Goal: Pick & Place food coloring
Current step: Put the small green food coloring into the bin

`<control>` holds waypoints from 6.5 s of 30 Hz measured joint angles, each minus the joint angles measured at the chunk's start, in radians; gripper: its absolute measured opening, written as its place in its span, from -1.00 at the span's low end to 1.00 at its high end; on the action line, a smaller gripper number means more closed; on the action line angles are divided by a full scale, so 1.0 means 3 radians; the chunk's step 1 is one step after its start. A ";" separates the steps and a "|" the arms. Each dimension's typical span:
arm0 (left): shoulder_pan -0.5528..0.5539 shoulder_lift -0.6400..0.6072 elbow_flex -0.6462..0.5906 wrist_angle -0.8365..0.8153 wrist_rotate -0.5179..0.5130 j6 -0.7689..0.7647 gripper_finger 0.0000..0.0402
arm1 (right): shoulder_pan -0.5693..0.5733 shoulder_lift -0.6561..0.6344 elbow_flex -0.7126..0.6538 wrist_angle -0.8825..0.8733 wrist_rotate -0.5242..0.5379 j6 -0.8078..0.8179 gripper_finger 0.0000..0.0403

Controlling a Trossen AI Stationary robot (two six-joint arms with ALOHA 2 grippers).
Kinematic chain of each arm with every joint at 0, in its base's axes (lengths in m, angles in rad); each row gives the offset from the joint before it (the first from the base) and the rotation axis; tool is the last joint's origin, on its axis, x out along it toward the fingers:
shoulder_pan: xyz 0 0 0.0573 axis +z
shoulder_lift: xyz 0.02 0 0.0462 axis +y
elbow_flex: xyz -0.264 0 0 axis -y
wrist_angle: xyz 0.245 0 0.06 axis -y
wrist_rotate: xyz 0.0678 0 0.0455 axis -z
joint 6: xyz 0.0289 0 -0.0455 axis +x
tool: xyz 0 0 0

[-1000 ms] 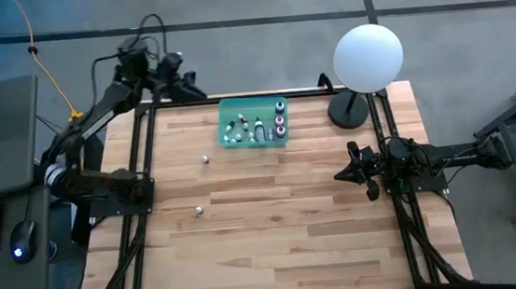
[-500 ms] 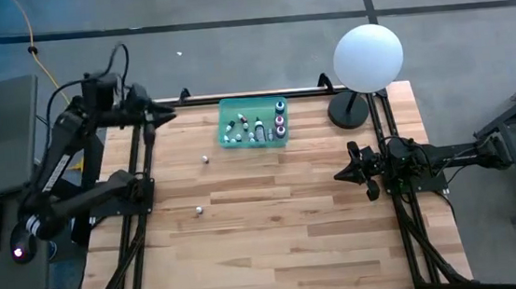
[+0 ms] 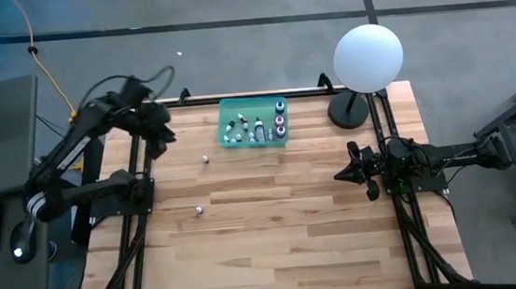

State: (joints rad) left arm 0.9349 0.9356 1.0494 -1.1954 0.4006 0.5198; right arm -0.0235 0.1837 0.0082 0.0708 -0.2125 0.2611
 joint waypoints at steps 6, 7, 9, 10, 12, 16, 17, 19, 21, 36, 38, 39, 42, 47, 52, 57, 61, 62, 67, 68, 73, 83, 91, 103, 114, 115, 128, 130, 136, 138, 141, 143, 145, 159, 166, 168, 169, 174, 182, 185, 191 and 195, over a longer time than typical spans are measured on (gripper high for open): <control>-0.0421 0.0365 -0.0418 0.0174 -0.0203 0.0102 -0.57 | 0.0000 0.0001 0.0000 0.0000 0.0000 0.0000 -1.00; -0.0517 0.0418 -0.0474 0.0234 -0.0247 0.0117 -0.57 | 0.0000 0.0000 0.0000 0.0000 0.0000 0.0000 -1.00; -0.0708 0.0518 -0.0552 0.0319 -0.0471 0.0107 -0.57 | 0.0000 0.0001 0.0000 0.0000 0.0000 0.0000 -1.00; -0.0777 0.0558 -0.0570 0.0355 -0.0623 0.0096 -0.57 | -0.0001 0.0001 0.0001 0.0000 0.0000 0.0000 -1.00; -0.0894 0.0590 -0.0582 0.0426 -0.0891 0.0083 -0.57 | 0.0000 0.0000 0.0000 0.0000 0.0000 0.0000 -1.00; -0.1103 0.0637 -0.0582 0.0683 -0.0810 0.0102 -0.57 | 0.0000 0.0001 0.0000 0.0000 0.0000 0.0000 -1.00; -0.1159 0.0648 -0.0582 0.0741 -0.0776 0.0133 -0.56 | -0.0001 0.0001 0.0001 0.0000 0.0000 0.0000 -1.00; -0.1264 0.0689 -0.0582 0.0847 -0.0773 0.0174 -0.56 | 0.0000 0.0000 0.0000 0.0000 0.0000 0.0000 -1.00; -0.1338 0.0739 -0.0582 0.0992 -0.0774 0.0162 -0.54 | 0.0000 0.0000 0.0000 0.0000 0.0000 0.0000 -1.00; -0.1374 0.1174 -0.0634 0.1297 -0.0657 0.0060 -0.02 | 0.0000 0.0000 0.0000 0.0000 0.0000 0.0000 -1.00; -0.1374 0.1213 -0.0698 0.1380 -0.0653 0.0060 0.03 | 0.0000 0.0001 0.0001 0.0000 0.0000 0.0000 -1.00; -0.1374 0.1233 -0.0738 0.1420 -0.0648 0.0058 0.05 | -0.0001 0.0001 0.0000 0.0000 0.0000 0.0000 -1.00; -0.1374 0.1266 -0.0858 0.1474 -0.0634 0.0059 0.08 | 0.0000 0.0001 0.0000 0.0000 0.0000 0.0000 -1.00; -0.1374 0.1266 -0.1006 0.1687 -0.0833 0.0067 0.08 | 0.0000 0.0001 0.0001 0.0000 0.0000 0.0000 -1.00; -0.1374 0.1266 -0.1023 0.1946 -0.1035 0.0074 0.08 | 0.0000 0.0001 0.0000 0.0001 0.0000 0.0000 -1.00; -0.1372 0.1266 -0.1024 0.1939 -0.0968 0.0098 0.08 | -0.0001 0.0000 0.0001 0.0000 0.0000 0.0000 -1.00; -0.1372 0.1314 -0.1024 0.1927 -0.0843 0.0112 0.06 | 0.0000 0.0001 0.0000 0.0001 0.0000 0.0000 -1.00; -0.1373 0.1335 -0.1024 0.1926 -0.0850 0.0113 0.05 | -0.0001 0.0000 0.0000 0.0000 0.0000 0.0000 -1.00; -0.1373 0.1502 -0.1024 0.2014 -0.0852 0.0120 0.02 | -0.0001 0.0000 0.0001 0.0000 0.0000 0.0000 -1.00; -0.1373 0.1533 -0.1024 0.2043 -0.0881 0.0121 0.02 | 0.0000 0.0001 0.0000 0.0000 0.0000 0.0000 -1.00; -0.1372 0.1598 -0.1024 0.2076 -0.0922 0.0123 0.02 | 0.0000 0.0000 0.0000 0.0000 0.0000 0.0000 -1.00; -0.1372 0.1612 -0.1024 0.2056 -0.0925 0.0122 0.01 | 0.0000 0.0000 0.0000 0.0000 0.0000 0.0000 -1.00; -0.1372 0.1612 -0.1024 0.2056 -0.0937 0.0113 -0.02 | 0.0000 0.0000 0.0001 0.0000 0.0000 0.0000 -1.00; -0.1372 0.1612 -0.1024 0.2056 -0.0962 0.0111 -0.33 | 0.0000 0.0000 0.0001 0.0000 0.0000 0.0000 -1.00; -0.1372 0.1612 -0.1023 0.1985 -0.1016 0.0109 -0.49 | 0.0000 0.0001 0.0001 0.0000 0.0000 0.0000 -1.00; -0.1372 0.1612 -0.1023 0.1987 -0.1016 0.0109 -0.51 | 0.0000 0.0001 0.0001 0.0000 0.0000 0.0000 -1.00; -0.1372 0.1612 -0.1022 0.2032 -0.0995 0.0080 -0.59 | 0.0000 0.0001 0.0001 0.0001 0.0000 0.0000 -1.00; -0.1372 0.1612 -0.1022 0.2033 -0.0995 0.0078 -0.59 | 0.0000 0.0001 0.0000 0.0000 0.0000 0.0000 -1.00; -0.1372 0.1611 -0.1022 0.2033 -0.1012 0.0057 -0.59 | 0.0000 0.0001 0.0000 0.0000 0.0001 0.0000 -1.00; -0.1372 0.1610 -0.1020 0.2034 -0.1033 0.0019 -0.59 | 0.0000 0.0001 0.0000 0.0001 0.0000 0.0000 -1.00; -0.1372 0.1603 -0.1018 0.2031 -0.1037 -0.0023 -0.59 | -0.0001 0.0000 0.0001 0.0001 0.0000 0.0000 -1.00; -0.1372 0.1603 -0.0981 0.1986 -0.1036 -0.0080 -0.59 | -0.0001 0.0000 0.0000 0.0000 0.0001 0.0000 -1.00; -0.1372 0.1603 -0.0915 0.1938 -0.1035 -0.0155 -0.59 | 0.0000 0.0001 0.0000 0.0000 0.0000 0.0000 -1.00; -0.1372 0.1613 0.0042 0.1739 -0.1104 -0.0267 -0.59 | 0.0000 0.0001 0.0001 0.0000 0.0001 0.0000 -1.00; -0.1327 0.1912 0.0462 0.1872 -0.1156 -0.0118 -0.59 | 0.0000 0.0001 0.0000 0.0001 0.0000 0.0000 -1.00; -0.1301 0.2094 0.0607 0.1795 -0.1160 -0.0104 -0.59 | 0.0000 0.0001 0.0000 0.0001 0.0000 0.0000 -1.00; -0.1276 0.2183 0.0681 0.1735 -0.1163 -0.0085 -0.59 | 0.0000 0.0000 0.0000 0.0001 0.0000 0.0000 -1.00; -0.1143 0.2632 0.1104 0.1477 -0.1168 0.0028 -0.59 | 0.0000 0.0001 0.0000 0.0001 0.0000 0.0000 -1.00; -0.0821 0.3172 0.1490 0.1334 -0.1119 0.0110 -0.59 | -0.0001 0.0001 0.0000 0.0000 0.0000 0.0000 -1.00; -0.0708 0.3279 0.1498 0.1325 -0.1109 0.0090 -0.59 | 0.0000 0.0000 0.0000 0.0000 0.0000 0.0000 -1.00; -0.0616 0.3436 0.1500 0.1409 -0.1075 -0.0015 -0.59 | -0.0001 0.0001 0.0000 0.0001 0.0000 0.0000 -1.00; -0.0611 0.3508 0.1500 0.1494 -0.1034 -0.0010 -0.59 | 0.0000 0.0001 0.0001 0.0000 0.0000 0.0000 -1.00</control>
State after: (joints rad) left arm 0.7517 1.9881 1.4994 -0.7471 0.0904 0.5167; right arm -0.0235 0.1841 0.0086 0.0708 -0.2127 0.2611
